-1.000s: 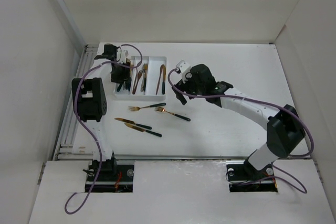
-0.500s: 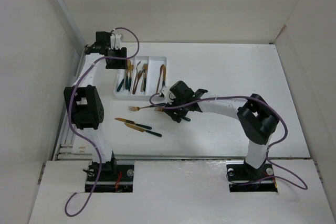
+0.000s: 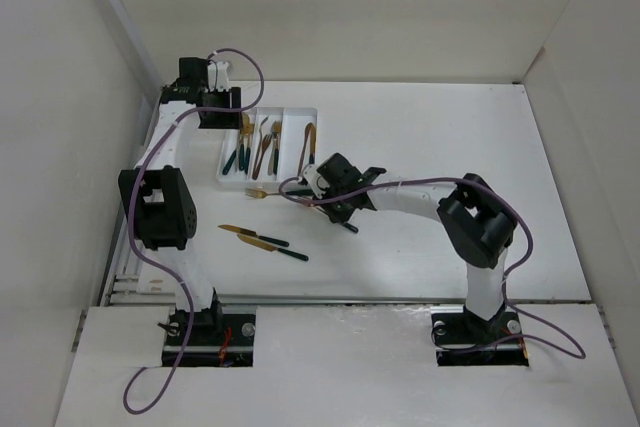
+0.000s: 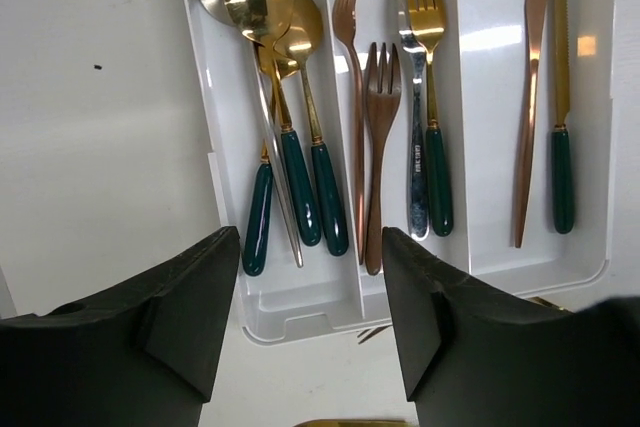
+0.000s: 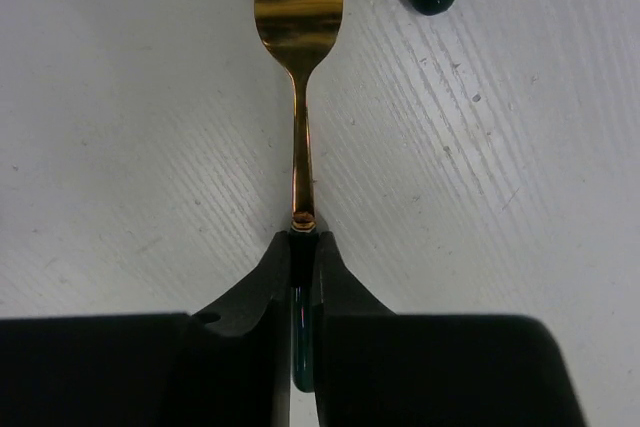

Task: Sort the eating utensils into containers

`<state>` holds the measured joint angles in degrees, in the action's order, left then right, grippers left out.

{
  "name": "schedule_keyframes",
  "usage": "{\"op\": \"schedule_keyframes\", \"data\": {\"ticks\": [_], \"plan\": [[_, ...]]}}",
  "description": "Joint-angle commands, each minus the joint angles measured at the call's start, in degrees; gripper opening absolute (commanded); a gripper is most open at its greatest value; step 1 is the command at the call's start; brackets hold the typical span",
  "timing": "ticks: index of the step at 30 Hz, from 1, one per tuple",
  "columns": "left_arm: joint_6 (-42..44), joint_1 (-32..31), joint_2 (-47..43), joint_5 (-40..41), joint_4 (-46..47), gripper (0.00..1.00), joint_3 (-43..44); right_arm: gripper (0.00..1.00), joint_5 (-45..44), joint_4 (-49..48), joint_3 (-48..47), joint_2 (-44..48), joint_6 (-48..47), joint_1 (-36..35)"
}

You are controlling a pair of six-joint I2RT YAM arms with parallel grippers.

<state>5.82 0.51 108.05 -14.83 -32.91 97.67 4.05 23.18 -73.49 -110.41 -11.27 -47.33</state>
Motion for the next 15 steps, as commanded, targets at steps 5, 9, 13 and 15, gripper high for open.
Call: {"op": "schedule_keyframes", "data": {"ticks": [5,9,13,15], "plan": [[0.2,0.5,-5.4,-2.9,-0.2,0.56,1.2,0.00,-0.5,0.6,2.2,3.4,-4.6,-0.9],[1.3,0.5,-5.4,-4.8,-1.4,0.56,1.2,0.00,4.7,3.1,1.6,8.5,-11.3,-1.4],[2.5,0.5,-6.5,-7.0,-1.4,0.54,1.8,0.00,11.1,2.1,-1.1,15.3,-13.5,-1.4],[3.1,0.5,-7.8,-7.0,-1.4,0.51,1.8,0.00,15.0,-4.2,-2.2,19.0,-8.4,0.5]]}}
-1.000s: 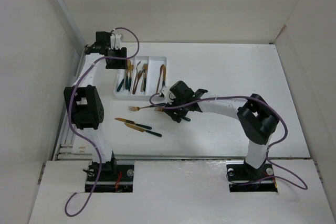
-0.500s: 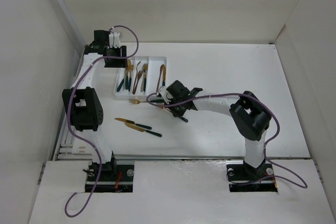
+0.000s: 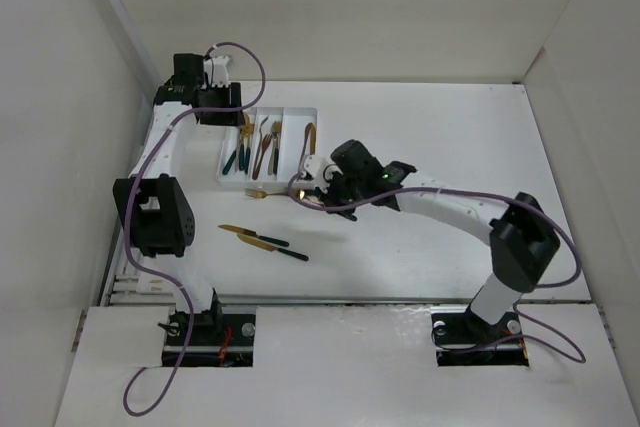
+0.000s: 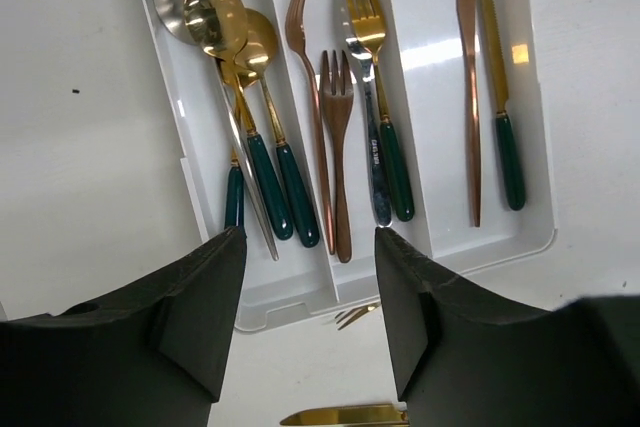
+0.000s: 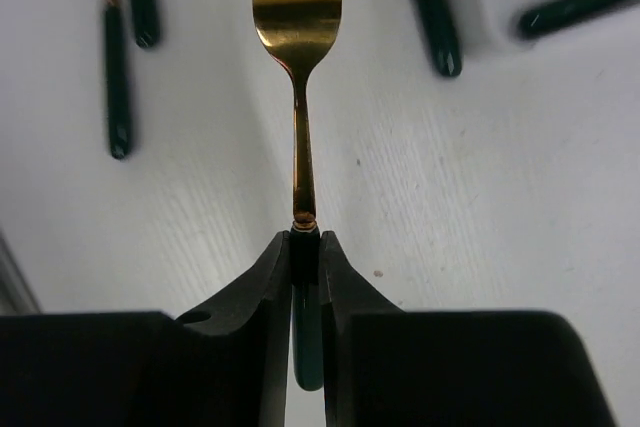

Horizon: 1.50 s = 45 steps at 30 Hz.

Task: Sort the eating utensils into containers

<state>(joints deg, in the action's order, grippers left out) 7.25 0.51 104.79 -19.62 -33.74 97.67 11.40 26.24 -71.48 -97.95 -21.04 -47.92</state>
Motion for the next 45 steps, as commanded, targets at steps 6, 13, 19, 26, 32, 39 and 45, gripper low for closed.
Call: {"op": "schedule_keyframes", "data": {"ticks": [6,13,19,26,32,39,45], "plan": [[3.7,-0.8,-7.2,-6.9,-1.7,0.50,4.3,0.00,15.5,-31.5,-8.9,5.4,31.1,11.9],[8.8,-4.9,-14.4,-28.1,2.4,0.63,-0.7,0.00,17.6,-55.6,-11.8,-2.8,56.7,15.9],[6.5,-10.7,-15.7,-32.5,6.0,0.67,-2.4,0.00,15.8,-65.2,-10.5,-4.5,65.9,15.9],[7.8,-15.5,-13.8,-29.1,5.3,0.67,-3.4,0.00,14.4,-70.3,-8.2,-3.9,69.1,15.9],[5.7,-16.2,-12.7,-27.3,7.7,0.67,-2.8,0.00,14.4,-70.3,-6.2,-3.3,69.1,14.2],[4.6,-16.7,-11.5,-27.3,7.7,0.48,-2.0,0.00,14.4,-70.3,-4.3,-2.8,69.1,14.2],[5.9,-16.7,-9.8,-26.2,5.5,0.04,-3.3,0.00,14.4,-70.8,-4.3,-2.8,69.1,14.2]]}}
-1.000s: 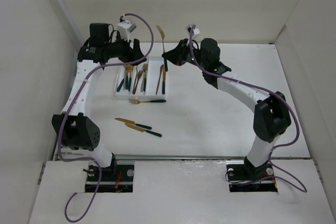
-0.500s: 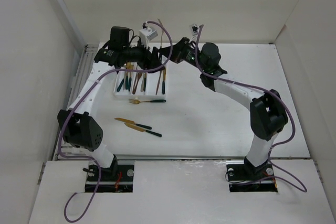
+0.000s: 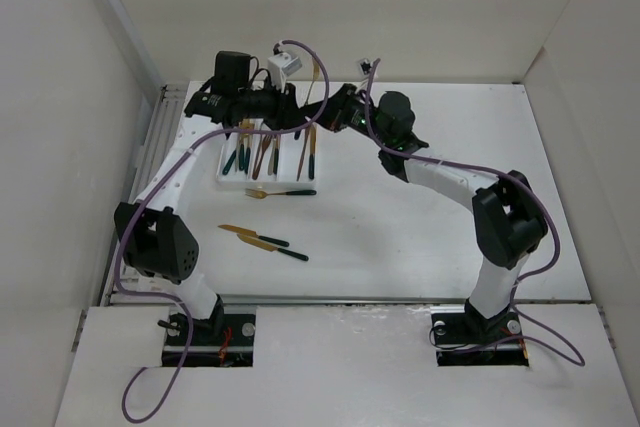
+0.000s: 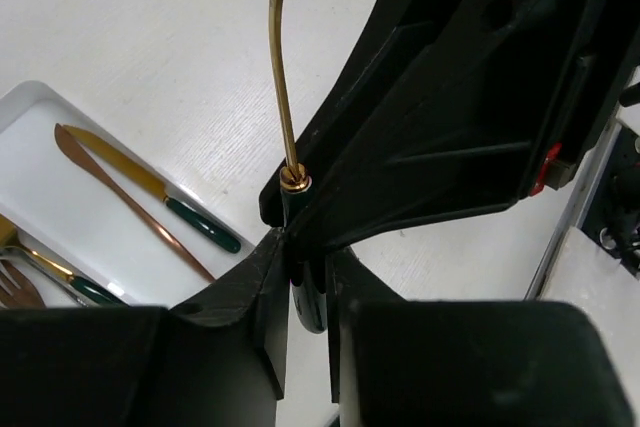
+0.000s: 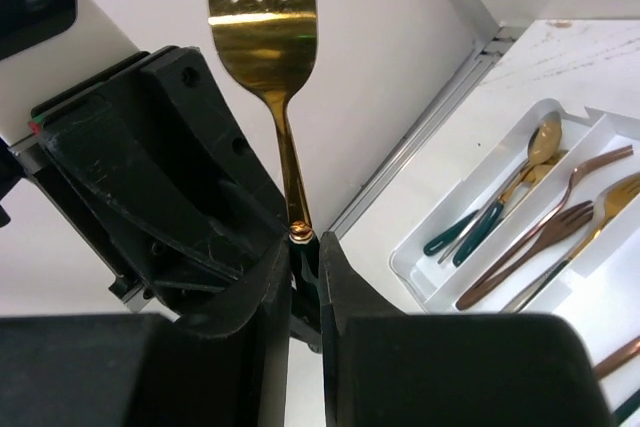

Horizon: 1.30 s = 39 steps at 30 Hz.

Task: Sort the eating utensils into containers

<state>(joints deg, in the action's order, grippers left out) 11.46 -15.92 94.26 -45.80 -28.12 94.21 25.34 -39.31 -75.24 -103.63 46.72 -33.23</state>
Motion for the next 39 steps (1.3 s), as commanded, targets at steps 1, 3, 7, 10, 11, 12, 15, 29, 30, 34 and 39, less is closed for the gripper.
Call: {"op": "schedule_keyframes", "data": {"ticks": [1,3,7,10,11,12,15,29,30,34,39], "plan": [[1.6,-0.2,0.8,0.5,-0.1,0.00,0.2,0.00,1.5,-5.3,-1.2,2.1,1.9,-0.5],[1.6,-0.2,1.3,0.5,-0.8,0.00,0.2,0.00,2.1,-5.3,-1.9,0.8,2.4,-0.5],[-1.5,2.7,2.5,2.2,0.6,0.00,-0.9,0.53,3.5,-5.3,-2.5,-0.5,5.0,0.2],[-5.7,4.8,4.0,7.6,1.8,0.00,-1.4,1.00,2.9,-4.0,-0.6,0.4,4.4,1.5],[-6.8,6.2,5.5,12.7,1.8,0.00,-1.4,1.00,2.2,-3.2,0.1,1.3,3.6,2.3],[-7.7,6.8,6.3,15.1,1.8,0.00,-1.4,1.00,1.2,-1.8,1.2,1.9,2.4,3.1],[-9.1,8.2,10.3,21.6,1.8,0.00,-0.5,1.00,-2.8,9.3,1.9,4.9,-7.3,3.1],[-9.7,8.3,23.7,29.0,0.0,0.00,3.0,1.00,-15.5,29.8,7.8,11.5,-28.1,0.9],[-9.7,8.3,24.2,29.0,0.0,0.01,3.0,1.00,-16.4,30.8,7.8,11.5,-29.8,0.1],[-9.7,8.3,25.5,29.6,0.0,0.24,3.5,1.00,-21.6,35.3,8.4,12.6,-41.9,-4.9],[-10.2,8.3,25.0,29.1,-0.5,0.42,4.7,1.00,-19.5,37.1,10.7,13.2,-47.4,-6.8]]}}
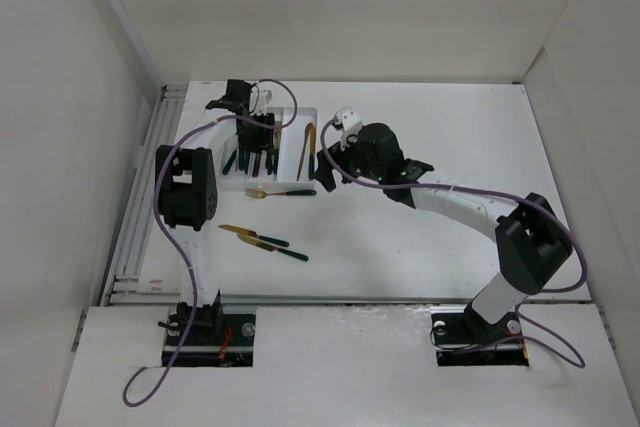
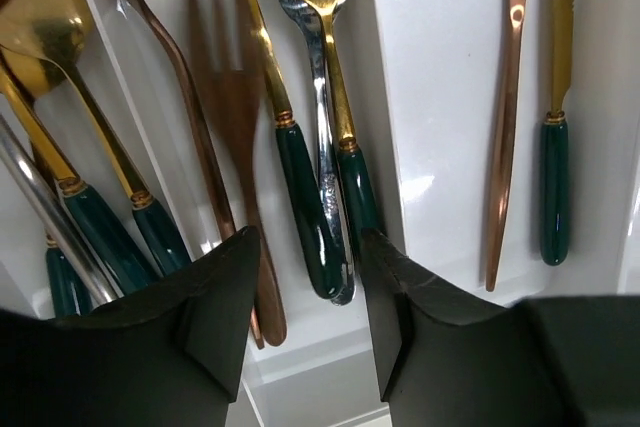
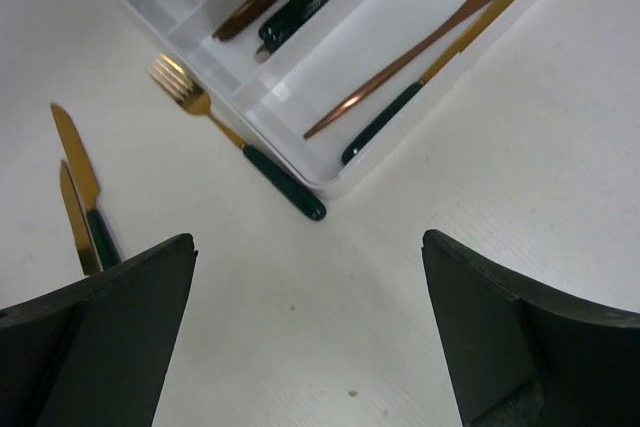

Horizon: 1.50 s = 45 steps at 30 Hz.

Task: Sort the eating utensils into containers

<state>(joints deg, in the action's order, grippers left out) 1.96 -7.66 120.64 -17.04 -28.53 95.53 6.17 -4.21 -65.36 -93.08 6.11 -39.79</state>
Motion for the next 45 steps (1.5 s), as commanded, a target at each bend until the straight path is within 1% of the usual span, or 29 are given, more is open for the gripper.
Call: {"op": "schedule_keyframes", "data": {"ticks": [1,5,7,8,9,11,12,13,16,25,28,33,34,38,40,42,45], "plan": [[-0.7,0.0,-1.4,0.9,-0.6,0.42,3.4,1.00,-0.3,2.6,0.9,2.6,-7.4,-0.2],[-0.2,0.0,-2.7,0.9,-1.2,0.42,4.6,1.00,4.7,5.3,0.2,-1.0,-8.6,-1.2],[-0.2,0.0,-4.4,1.4,-1.7,0.44,5.2,0.99,8.4,7.2,-1.7,-6.3,-9.3,-2.6],[0.3,0.0,-4.9,1.4,-1.7,0.44,5.2,0.99,9.0,7.8,-2.4,-6.3,-10.1,-2.6],[0.3,0.0,-4.9,1.4,-1.7,0.44,5.2,0.97,9.6,9.3,-3.3,-9.5,-10.8,-3.5],[0.3,0.0,-6.6,2.0,-1.7,0.44,5.2,0.92,11.1,10.0,-5.9,-12.3,-11.4,-4.7],[0.9,0.0,-6.6,2.0,-1.7,0.44,5.2,0.88,11.1,10.5,-6.5,-13.4,-11.4,-4.7],[0.9,0.0,-7.2,2.0,-1.7,0.44,4.7,0.87,12.0,10.5,-7.1,-15.4,-11.4,-4.7],[0.9,0.0,-7.8,2.0,-1.7,0.44,4.1,0.83,12.0,10.5,-9.3,-18.3,-10.8,-4.7],[0.9,0.0,-8.3,2.0,-1.7,0.44,4.1,0.84,8.7,10.5,-13.3,-22.9,-6.6,-4.7],[0.9,0.0,-8.8,2.0,-1.7,0.44,4.1,0.84,8.7,10.5,-13.3,-23.5,-5.5,-4.7],[0.9,0.0,-8.8,1.5,-1.7,0.44,4.1,0.80,8.7,10.5,-12.8,-23.5,-5.5,-5.3],[0.9,0.0,-8.8,1.5,-1.7,0.44,4.1,0.78,8.7,10.5,-12.8,-22.9,-6.9,-5.3],[0.9,0.0,-8.8,1.0,-1.7,0.44,4.1,0.78,8.2,10.5,-12.1,-22.8,-9.8,-6.5],[0.9,0.0,-8.8,1.0,-1.7,0.44,4.1,0.78,5.1,10.5,-12.1,-23.5,-10.3,-6.5],[0.9,0.0,-8.8,1.0,-1.7,0.44,4.1,0.80,1.2,11.2,-12.1,-24.0,-8.5,-6.5],[0.9,0.0,-8.8,1.0,-1.7,0.44,3.5,0.82,1.2,11.7,-12.6,-24.0,-6.8,-6.5]]}}
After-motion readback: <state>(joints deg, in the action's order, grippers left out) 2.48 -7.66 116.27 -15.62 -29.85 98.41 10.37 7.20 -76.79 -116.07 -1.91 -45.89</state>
